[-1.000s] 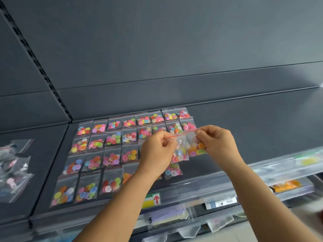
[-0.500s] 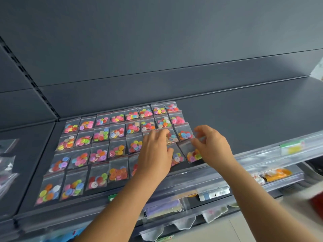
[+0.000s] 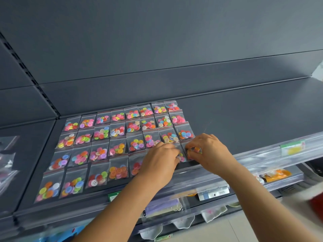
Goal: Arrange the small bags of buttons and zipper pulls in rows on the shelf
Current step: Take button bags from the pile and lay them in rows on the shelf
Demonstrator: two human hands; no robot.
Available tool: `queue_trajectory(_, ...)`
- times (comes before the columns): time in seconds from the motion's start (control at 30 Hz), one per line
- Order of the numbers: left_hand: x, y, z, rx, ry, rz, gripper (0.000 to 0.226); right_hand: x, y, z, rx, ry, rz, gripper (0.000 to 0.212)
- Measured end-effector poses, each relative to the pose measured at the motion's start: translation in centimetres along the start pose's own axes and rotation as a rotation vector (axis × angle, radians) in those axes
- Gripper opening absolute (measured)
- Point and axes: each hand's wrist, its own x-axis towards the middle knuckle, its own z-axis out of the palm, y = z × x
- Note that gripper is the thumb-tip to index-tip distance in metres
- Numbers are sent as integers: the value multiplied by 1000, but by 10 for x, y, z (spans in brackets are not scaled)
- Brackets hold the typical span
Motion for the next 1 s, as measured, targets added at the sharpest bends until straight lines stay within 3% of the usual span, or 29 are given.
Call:
queue_trajectory(0.33, -1, 1, -3, -7, -12, 13, 31, 2, 1, -1, -21, -31, -8, 17)
queue_trajectory(0.47, -4, 0, -10, 3, 29, -7, 36, 6, -7, -2, 7, -17, -7, 30)
queue_trajectory(0.8, -43, -42, -47, 122, 200, -193, 52, 29, -78, 16, -34, -5, -245, 55)
queue_trajectory(1.0, -91, -92, -74, 172, 257, -362, 57, 44, -149, 43, -33, -51, -401, 58)
